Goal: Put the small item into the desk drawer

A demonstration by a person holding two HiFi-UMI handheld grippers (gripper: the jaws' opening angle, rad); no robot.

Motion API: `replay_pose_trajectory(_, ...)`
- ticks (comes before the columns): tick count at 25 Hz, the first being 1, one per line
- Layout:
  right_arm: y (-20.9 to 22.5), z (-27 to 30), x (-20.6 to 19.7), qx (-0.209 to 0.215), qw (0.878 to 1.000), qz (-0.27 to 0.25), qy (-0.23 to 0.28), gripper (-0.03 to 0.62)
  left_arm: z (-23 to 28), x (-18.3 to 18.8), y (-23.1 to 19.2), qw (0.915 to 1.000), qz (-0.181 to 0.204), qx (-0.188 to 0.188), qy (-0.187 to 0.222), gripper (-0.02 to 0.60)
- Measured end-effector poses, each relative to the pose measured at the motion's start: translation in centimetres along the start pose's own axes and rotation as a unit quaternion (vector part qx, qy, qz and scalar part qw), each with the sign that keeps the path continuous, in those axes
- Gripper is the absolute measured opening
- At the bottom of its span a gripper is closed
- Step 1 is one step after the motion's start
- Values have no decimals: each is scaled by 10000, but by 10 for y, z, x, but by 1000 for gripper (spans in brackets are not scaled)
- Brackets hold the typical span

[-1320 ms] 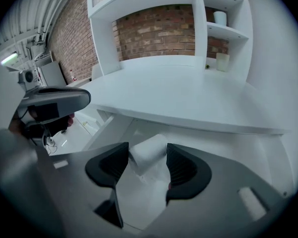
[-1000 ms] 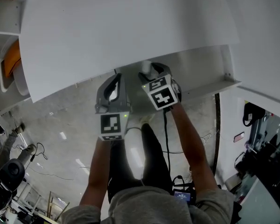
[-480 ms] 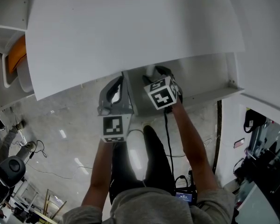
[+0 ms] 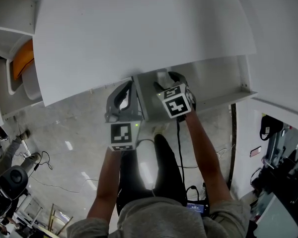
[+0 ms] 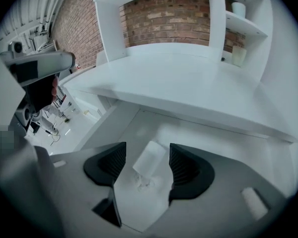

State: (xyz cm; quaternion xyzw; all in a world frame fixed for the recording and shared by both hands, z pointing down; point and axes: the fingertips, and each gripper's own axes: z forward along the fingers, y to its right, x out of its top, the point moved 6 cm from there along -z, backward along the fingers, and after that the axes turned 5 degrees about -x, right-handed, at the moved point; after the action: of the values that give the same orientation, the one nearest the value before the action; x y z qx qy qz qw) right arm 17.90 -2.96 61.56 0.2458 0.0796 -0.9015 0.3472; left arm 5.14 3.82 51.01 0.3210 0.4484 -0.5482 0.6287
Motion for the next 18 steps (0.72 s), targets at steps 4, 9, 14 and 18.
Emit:
replay_pose_trajectory(4,0,-34,18,-38,9990,177,403,264,-9,24,3,9999,107,-46,105,12)
replay_pose_trajectory(9,4,-95,43,-175,9935,505,1006,227,-23,65,17,9992,244,-148,290,12)
replay_pose_trajectory(14,8,-150,63,-464,9838,663,1603,204,-33,103,27,9977,380,-281,488,12)
replay_pose_trajectory(18,8,-191,82,-630,9735,861,2022,178,-43,131,33,9961,478,-405,625,12)
